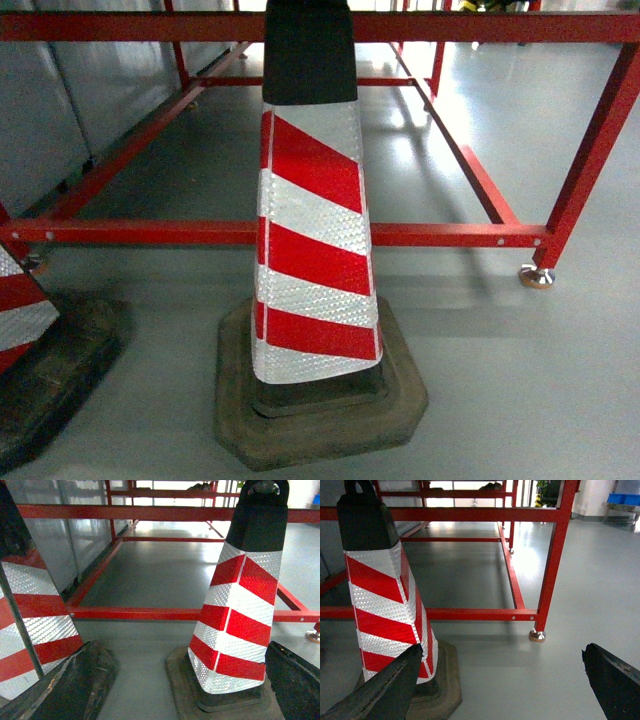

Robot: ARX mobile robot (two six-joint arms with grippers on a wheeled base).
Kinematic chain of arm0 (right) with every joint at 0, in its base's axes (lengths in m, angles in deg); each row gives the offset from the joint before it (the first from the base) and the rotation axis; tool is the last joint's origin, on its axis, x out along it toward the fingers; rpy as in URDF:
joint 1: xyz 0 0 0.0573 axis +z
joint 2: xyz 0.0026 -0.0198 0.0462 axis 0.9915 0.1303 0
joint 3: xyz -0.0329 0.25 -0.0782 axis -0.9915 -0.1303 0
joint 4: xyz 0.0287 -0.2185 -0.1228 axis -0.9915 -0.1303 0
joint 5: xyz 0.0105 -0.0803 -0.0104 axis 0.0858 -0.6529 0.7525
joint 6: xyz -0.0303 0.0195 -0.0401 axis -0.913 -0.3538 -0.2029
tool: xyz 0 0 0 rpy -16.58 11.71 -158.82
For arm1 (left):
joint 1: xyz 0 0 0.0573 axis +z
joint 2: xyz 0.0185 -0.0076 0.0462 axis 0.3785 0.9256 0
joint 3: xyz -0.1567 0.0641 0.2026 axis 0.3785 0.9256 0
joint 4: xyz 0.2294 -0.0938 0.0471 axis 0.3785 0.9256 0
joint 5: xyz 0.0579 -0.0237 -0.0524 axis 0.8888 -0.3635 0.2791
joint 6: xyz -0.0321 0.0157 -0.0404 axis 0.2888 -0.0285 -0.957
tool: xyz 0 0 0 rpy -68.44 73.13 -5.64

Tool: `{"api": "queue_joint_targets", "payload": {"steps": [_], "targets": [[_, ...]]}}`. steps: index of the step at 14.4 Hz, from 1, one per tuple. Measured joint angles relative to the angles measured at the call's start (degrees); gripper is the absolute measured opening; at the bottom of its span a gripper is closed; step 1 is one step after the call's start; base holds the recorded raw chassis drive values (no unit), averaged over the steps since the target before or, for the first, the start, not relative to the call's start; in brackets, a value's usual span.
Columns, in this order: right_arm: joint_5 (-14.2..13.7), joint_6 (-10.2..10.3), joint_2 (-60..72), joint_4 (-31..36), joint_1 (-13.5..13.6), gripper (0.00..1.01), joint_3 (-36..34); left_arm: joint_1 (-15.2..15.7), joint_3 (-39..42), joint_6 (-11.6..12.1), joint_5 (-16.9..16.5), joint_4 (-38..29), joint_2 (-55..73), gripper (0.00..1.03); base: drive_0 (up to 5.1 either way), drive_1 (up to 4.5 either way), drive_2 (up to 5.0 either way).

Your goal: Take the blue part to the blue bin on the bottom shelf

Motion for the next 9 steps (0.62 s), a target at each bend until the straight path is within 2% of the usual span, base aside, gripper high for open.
{"api": "queue_joint_targets", "payload": {"steps": [9], "targets": [[0.0, 0.0, 0.0, 0.1, 0.0, 0.98, 0.0, 0.0, 0.0, 0.0, 0.0, 0.0, 0.0, 0.98, 0.0, 0.0, 0.0]]}}
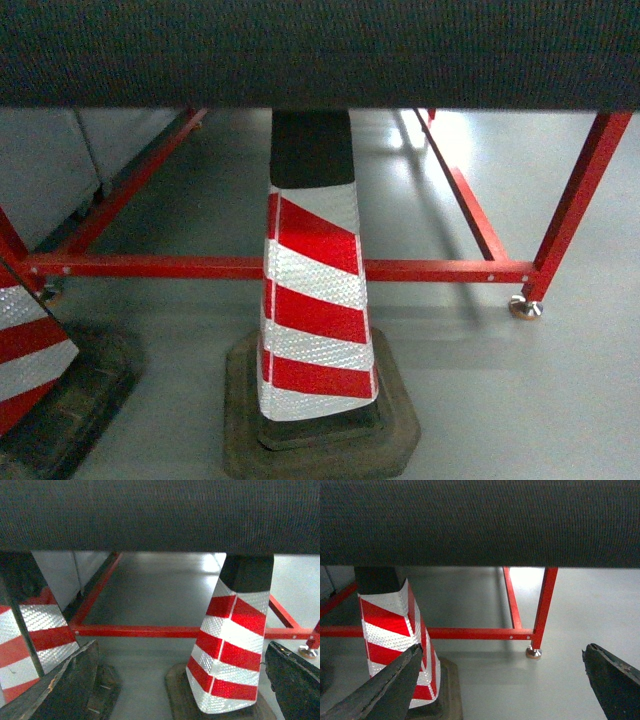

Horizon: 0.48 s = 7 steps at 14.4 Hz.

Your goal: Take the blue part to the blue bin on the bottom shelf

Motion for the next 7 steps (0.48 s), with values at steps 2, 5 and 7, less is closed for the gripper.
{"api": "queue_joint_targets", "payload": {"steps": [2, 5, 7], "targets": [[0.0, 0.0, 0.0, 0.0, 0.0, 0.98, 0.0, 0.0, 0.0, 0.0, 0.1, 0.0, 0.0, 0.98, 0.0, 0.0, 0.0], [-0.1, 0.0, 0.0, 0.0, 0.0, 0.98, 0.0, 0.0, 0.0, 0.0, 0.0, 0.0, 0.0, 0.98, 0.0, 0.0, 0.0], [0.0, 0.0, 0.0, 0.0, 0.0, 0.98, 0.0, 0.0, 0.0, 0.0, 0.0, 0.0, 0.0, 0.98, 0.0, 0.0, 0.0]]}}
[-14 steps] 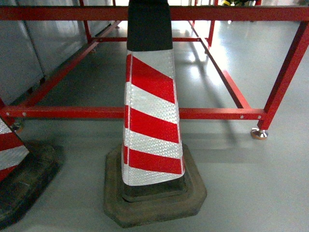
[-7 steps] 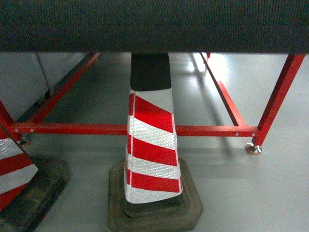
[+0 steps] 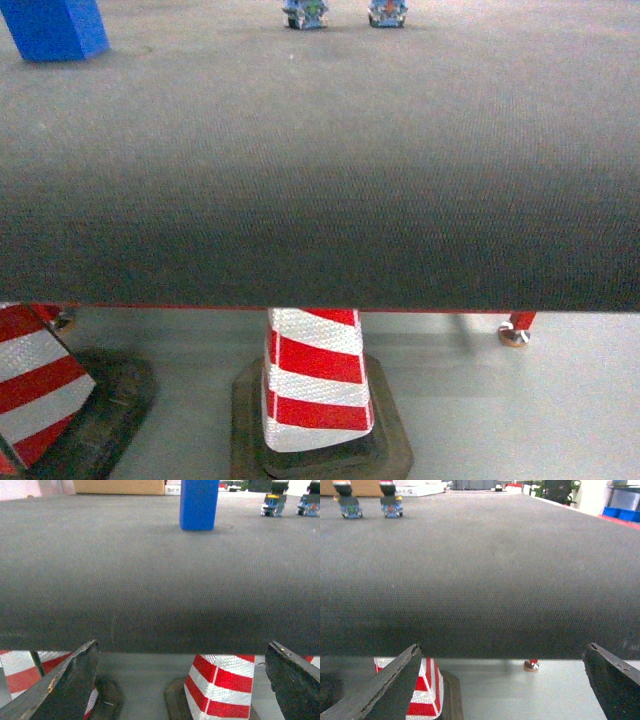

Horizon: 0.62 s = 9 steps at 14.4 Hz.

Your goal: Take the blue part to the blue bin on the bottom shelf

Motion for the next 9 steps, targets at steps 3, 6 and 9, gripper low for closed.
{"api": "queue_joint_targets", "payload": {"steps": [3, 6, 9], "targets": [[0.0, 0.0, 0.0, 0.0, 0.0, 0.98, 0.0, 0.0, 0.0, 0.0, -0.1, 0.0, 0.0, 0.98, 0.0, 0.0, 0.0], [0.0, 0.0, 0.0, -0.1, 0.0, 0.98, 0.0, 0.0, 0.0, 0.0, 0.0, 0.0, 0.0, 0.98, 0.0, 0.0, 0.0], [0.0, 0.0, 0.0, 0.0, 0.0, 0.98, 0.0, 0.0, 0.0, 0.0, 0.0, 0.0, 0.0, 0.98, 0.0, 0.0, 0.0]]}}
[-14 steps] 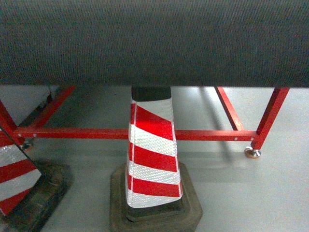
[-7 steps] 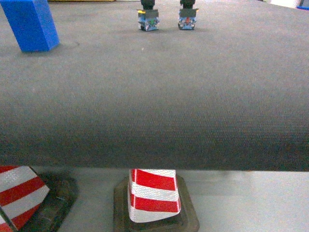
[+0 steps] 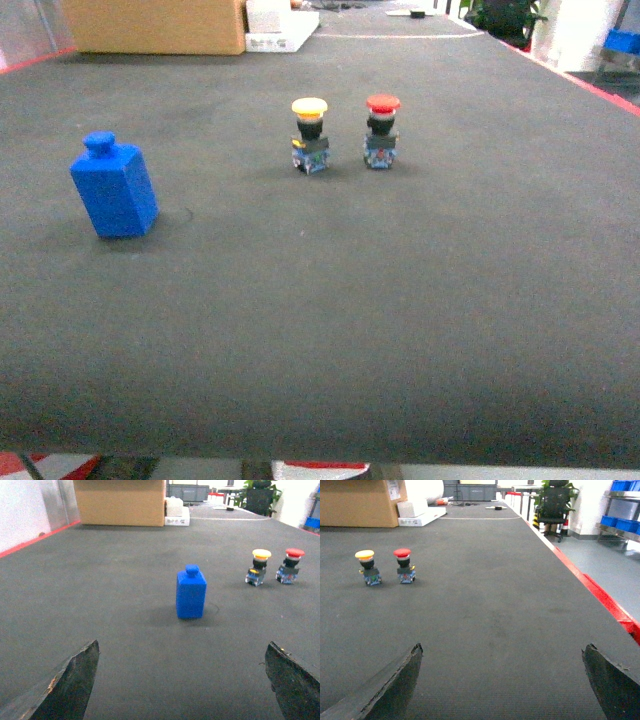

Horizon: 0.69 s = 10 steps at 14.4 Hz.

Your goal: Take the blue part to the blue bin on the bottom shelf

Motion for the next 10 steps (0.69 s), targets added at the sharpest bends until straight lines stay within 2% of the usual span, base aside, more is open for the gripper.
{"api": "queue_joint_targets", "payload": {"steps": [10], "targets": [[0.0, 0.0, 0.0, 0.0, 0.0, 0.98, 0.0, 0.0, 0.0, 0.0, 0.0, 0.0, 0.0, 0.98, 0.0, 0.0, 0.0]]}}
